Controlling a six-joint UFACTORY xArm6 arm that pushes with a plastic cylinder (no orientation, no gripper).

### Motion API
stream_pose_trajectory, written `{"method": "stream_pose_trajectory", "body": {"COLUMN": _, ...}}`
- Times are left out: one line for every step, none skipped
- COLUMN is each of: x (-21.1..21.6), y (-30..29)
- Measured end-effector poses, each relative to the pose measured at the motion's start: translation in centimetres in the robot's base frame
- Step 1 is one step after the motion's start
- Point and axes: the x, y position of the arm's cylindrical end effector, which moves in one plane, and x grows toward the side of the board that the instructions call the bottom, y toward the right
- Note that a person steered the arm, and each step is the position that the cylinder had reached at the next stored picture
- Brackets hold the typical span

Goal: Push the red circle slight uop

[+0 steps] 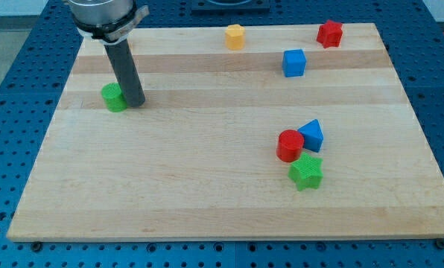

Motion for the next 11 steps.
{"method": "stream_pose_trajectory", "body": {"x": 0.0, "y": -0.9}}
{"method": "stream_pose_trajectory", "body": {"x": 0.0, "y": -0.9}}
{"method": "stream_pose_trajectory", "body": {"x": 0.0, "y": 0.1}}
{"method": "stream_pose_trajectory", "body": {"x": 1.5, "y": 3.6}}
{"method": "stream_pose_trajectory", "body": {"x": 5.4, "y": 7.0}}
{"method": "stream_pose_trajectory", "body": {"x": 8.6, "y": 10.7}}
{"method": "stream_pose_trajectory", "body": {"x": 11.5, "y": 13.7}}
{"method": "stream_pose_trajectory", "body": {"x": 12.5, "y": 17.0}}
{"method": "stream_pose_trajectory", "body": {"x": 12.7, "y": 19.9}}
{"method": "stream_pose_trajectory", "body": {"x": 12.7, "y": 22.1}}
{"method": "stream_pose_trajectory", "body": {"x": 12.7, "y": 23.7}}
